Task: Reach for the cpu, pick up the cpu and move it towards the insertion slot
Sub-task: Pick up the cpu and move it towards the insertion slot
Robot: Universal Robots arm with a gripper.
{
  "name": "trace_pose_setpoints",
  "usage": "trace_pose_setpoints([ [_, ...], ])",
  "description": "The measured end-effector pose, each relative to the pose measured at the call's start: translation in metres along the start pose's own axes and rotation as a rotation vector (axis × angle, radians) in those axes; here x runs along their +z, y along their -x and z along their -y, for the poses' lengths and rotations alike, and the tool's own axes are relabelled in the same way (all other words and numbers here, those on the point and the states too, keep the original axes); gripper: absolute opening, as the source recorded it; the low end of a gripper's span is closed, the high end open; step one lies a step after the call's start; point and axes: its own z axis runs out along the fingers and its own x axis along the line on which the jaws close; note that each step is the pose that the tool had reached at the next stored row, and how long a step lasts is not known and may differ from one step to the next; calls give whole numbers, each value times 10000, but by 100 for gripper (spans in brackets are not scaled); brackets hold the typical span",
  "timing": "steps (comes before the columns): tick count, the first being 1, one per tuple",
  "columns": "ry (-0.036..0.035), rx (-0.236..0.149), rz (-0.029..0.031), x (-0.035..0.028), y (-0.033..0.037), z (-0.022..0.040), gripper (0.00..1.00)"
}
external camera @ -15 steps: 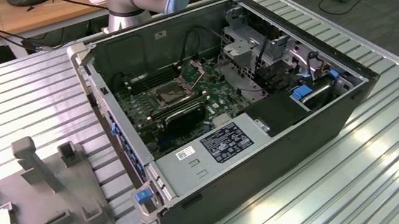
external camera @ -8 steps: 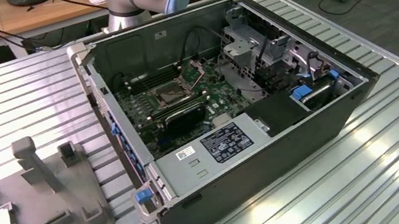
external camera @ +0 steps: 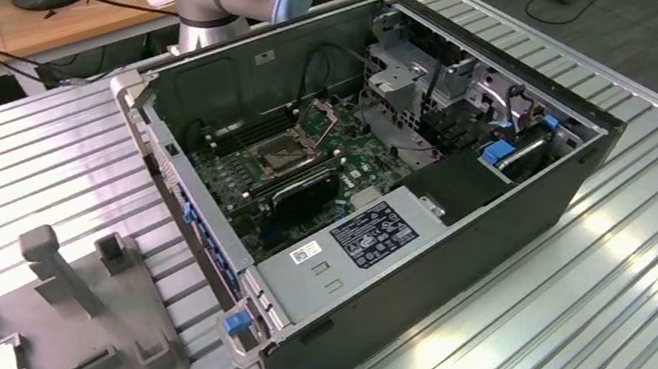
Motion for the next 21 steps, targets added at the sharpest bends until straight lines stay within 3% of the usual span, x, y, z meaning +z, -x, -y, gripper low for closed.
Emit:
trace_pose_setpoints([
  [1,0,0,-1,8,0,0,82],
  [2,-1,0,-1,73,0,2,82],
  [21,0,0,-1,121,-1,4,82],
])
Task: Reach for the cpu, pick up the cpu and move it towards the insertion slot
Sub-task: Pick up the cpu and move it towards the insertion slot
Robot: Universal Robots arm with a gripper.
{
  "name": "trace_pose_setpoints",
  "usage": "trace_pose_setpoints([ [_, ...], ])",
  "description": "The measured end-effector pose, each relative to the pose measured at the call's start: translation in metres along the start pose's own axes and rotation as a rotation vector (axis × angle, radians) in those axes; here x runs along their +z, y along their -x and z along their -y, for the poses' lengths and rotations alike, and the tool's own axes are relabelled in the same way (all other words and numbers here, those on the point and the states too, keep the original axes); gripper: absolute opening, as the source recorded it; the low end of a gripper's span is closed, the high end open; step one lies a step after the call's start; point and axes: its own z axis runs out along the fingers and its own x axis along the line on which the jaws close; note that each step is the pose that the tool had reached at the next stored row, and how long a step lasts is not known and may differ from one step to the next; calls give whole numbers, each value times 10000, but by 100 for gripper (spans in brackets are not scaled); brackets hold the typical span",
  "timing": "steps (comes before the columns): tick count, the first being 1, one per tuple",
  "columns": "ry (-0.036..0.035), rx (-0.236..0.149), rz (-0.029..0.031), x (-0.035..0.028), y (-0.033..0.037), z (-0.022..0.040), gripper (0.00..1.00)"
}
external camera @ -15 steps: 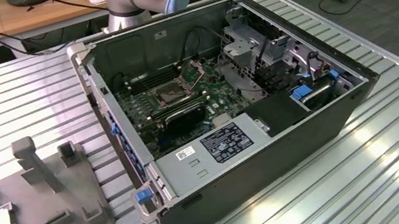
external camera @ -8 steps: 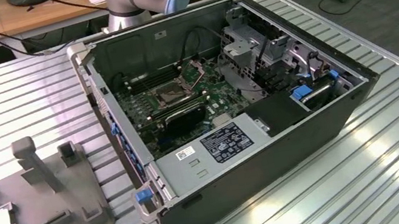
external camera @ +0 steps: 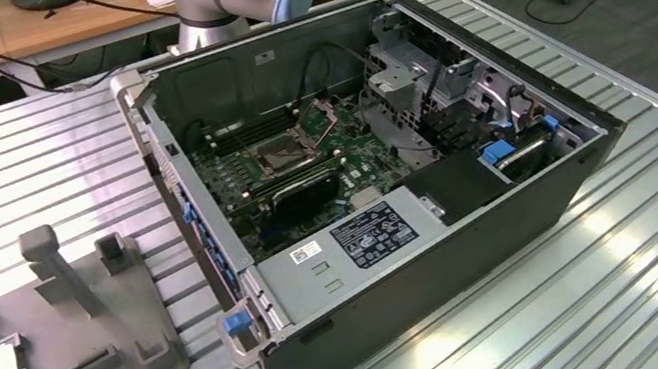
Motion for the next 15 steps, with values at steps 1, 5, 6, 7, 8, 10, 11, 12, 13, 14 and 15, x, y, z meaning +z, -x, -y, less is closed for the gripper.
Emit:
trace_pose_setpoints([
  [1,0,0,0,0,0,0,82],
  [5,0,0,0,7,0,0,82],
  [6,0,0,1,9,0,0,82],
  [7,0,0,0,11,0,0,82],
  [8,0,0,1,13,0,0,82],
  [10,0,0,0,17,0,1,82],
  [11,-1,0,-1,20,0,1,82],
  [12,-1,0,-1,23,0,1,82],
  [13,-1,0,-1,23,0,1,82],
  [14,0,0,0,24,0,1,82],
  [15,0,0,-1,24,0,1,82],
])
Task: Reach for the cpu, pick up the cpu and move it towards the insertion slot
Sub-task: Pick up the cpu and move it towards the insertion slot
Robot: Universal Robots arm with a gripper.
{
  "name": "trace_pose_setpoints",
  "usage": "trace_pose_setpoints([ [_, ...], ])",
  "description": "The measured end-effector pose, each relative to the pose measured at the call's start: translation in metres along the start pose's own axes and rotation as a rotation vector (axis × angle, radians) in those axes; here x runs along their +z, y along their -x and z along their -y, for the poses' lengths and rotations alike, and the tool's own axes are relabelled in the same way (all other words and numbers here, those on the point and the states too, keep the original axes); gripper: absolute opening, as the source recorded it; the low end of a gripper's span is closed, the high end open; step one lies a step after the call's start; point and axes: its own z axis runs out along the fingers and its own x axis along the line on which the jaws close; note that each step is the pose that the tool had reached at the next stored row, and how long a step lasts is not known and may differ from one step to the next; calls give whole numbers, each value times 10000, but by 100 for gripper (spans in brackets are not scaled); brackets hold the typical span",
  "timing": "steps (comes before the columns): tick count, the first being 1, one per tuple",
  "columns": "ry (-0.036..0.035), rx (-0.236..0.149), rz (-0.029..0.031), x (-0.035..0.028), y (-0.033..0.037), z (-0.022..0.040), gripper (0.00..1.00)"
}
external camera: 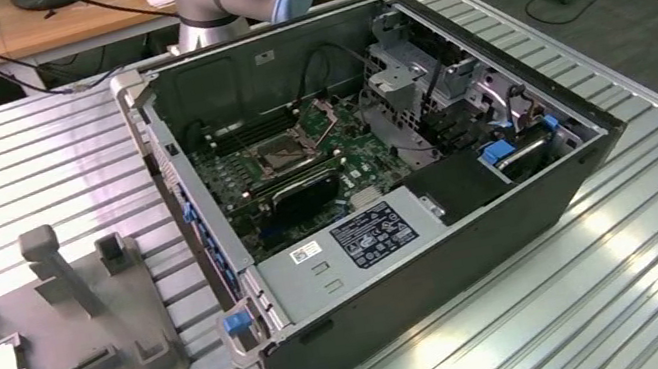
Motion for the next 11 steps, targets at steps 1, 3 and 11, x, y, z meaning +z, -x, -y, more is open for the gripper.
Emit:
trace_pose_setpoints([
  [1,0,0,0,1,0,0,82],
  [3,0,0,0,2,0,0,82],
  [11,-6,1,1,79,-1,4,82],
])
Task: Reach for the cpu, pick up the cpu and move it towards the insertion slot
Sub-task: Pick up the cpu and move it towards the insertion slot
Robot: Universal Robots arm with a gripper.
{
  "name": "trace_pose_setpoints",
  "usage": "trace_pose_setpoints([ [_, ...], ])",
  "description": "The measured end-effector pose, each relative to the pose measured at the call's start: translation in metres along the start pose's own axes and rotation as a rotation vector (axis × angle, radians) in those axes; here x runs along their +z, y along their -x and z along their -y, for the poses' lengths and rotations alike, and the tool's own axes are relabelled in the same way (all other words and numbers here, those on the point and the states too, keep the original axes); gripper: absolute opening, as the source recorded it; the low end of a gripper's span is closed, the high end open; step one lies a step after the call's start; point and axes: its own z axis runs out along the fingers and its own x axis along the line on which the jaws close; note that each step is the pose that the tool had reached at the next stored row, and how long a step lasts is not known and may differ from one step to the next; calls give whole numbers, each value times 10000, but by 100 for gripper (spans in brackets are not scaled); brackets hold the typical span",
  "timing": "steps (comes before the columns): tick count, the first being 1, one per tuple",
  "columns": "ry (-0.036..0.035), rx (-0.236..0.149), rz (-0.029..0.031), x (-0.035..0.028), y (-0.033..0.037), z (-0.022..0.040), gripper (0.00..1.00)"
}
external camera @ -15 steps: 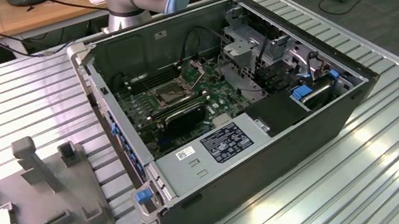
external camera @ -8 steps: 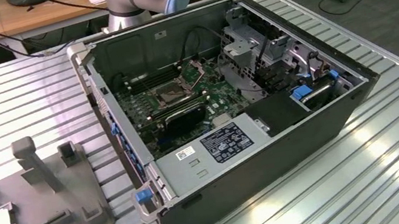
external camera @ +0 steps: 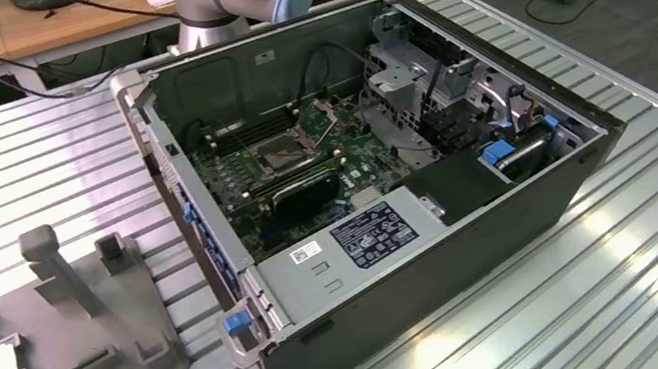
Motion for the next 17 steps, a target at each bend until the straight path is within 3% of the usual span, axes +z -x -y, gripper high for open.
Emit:
trace_pose_setpoints([
  [8,9,-2,3,143,10,120,82],
  [17,7,-1,-13,304,59,142,82],
])
